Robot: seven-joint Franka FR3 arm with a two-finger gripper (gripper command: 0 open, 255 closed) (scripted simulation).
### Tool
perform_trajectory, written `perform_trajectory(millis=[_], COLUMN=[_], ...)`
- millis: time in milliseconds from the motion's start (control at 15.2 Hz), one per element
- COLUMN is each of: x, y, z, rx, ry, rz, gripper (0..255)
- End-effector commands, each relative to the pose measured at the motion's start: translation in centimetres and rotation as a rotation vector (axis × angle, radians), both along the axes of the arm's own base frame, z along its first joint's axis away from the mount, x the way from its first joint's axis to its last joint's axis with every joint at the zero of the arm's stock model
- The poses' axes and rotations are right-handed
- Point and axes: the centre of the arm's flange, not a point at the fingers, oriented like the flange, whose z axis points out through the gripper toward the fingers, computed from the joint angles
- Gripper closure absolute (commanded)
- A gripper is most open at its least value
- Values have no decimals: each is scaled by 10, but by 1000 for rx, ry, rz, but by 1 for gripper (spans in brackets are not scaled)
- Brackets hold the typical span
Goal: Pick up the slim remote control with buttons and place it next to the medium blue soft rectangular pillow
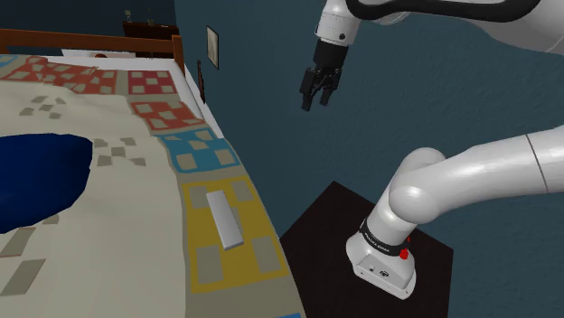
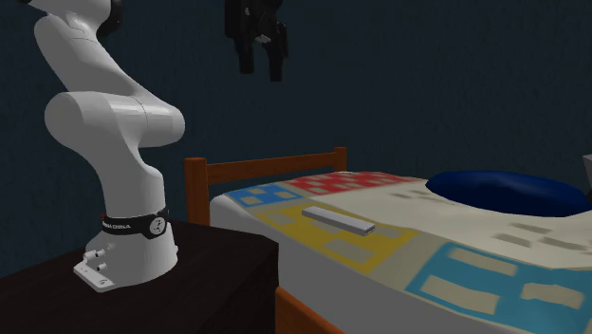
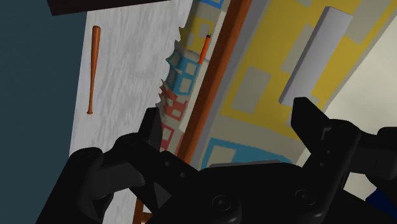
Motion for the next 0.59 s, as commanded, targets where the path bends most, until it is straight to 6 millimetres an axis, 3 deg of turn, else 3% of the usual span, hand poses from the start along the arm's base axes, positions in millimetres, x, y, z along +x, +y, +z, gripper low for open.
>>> perform_trajectory(millis=[0,528], x=[0,17], y=[0,73], z=[0,-76], rx=[0,-15], ry=[0,2], rz=[0,-54], gripper=[0,0])
